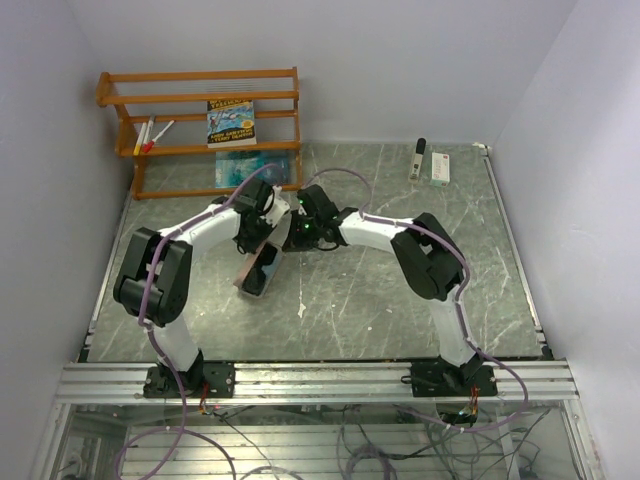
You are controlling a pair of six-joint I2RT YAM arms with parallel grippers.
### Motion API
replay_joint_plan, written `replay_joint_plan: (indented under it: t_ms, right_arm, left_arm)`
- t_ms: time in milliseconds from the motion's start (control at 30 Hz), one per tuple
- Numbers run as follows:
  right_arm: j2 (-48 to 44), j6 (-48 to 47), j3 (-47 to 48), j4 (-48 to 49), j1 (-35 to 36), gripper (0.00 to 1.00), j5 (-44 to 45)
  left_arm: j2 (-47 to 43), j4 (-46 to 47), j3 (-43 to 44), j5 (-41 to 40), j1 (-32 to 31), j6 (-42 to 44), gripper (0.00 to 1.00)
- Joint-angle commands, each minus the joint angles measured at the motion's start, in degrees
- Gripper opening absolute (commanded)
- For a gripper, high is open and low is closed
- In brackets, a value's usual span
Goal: Organize the sunglasses
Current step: Close the sunglasses case at the center of the board.
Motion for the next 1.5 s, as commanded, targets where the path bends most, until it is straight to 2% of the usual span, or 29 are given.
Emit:
replay_joint_plan:
  t_ms: [0, 533, 700, 1000, 1233, 1400, 1467]
  right_arm:
    - [-0.8, 2.3, -4.8, -1.4, -0.1, 0.00, 1.0]
    - [-2.4, 5.4, -8.6, 3.6, -0.1, 0.00, -2.4]
    - [-2.9, 9.2, -10.2, 8.0, -0.1, 0.00, -5.1]
    - [-5.3, 10.4, -13.4, 10.8, -0.5, 0.00, -6.6]
    - [-9.4, 10.1, -20.6, 17.0, -3.4, 0.00, -12.3]
    - [-14.7, 9.1, -27.4, 22.3, -8.0, 0.00, -18.2]
    - [-16.0, 8.6, -30.1, 24.4, -9.8, 0.04, -22.2]
  left_arm:
    - [1.5, 0.5, -0.4, 1.3, -1.9, -0.2, 0.07]
    - [10.3, 1.2, -0.5, -8.7, -10.7, 0.5, 0.07]
    - [12.4, 1.9, -0.2, -11.2, -11.2, -0.4, 0.07]
    - [14.5, 3.8, -1.5, -15.6, -11.3, -2.5, 0.07]
    - [13.6, 4.5, -1.8, -17.1, -11.3, -3.0, 0.07]
    - [13.9, 4.3, -1.1, -18.1, -11.2, -3.0, 0.07]
    - [13.4, 4.2, -0.8, -18.5, -11.3, -2.8, 0.07]
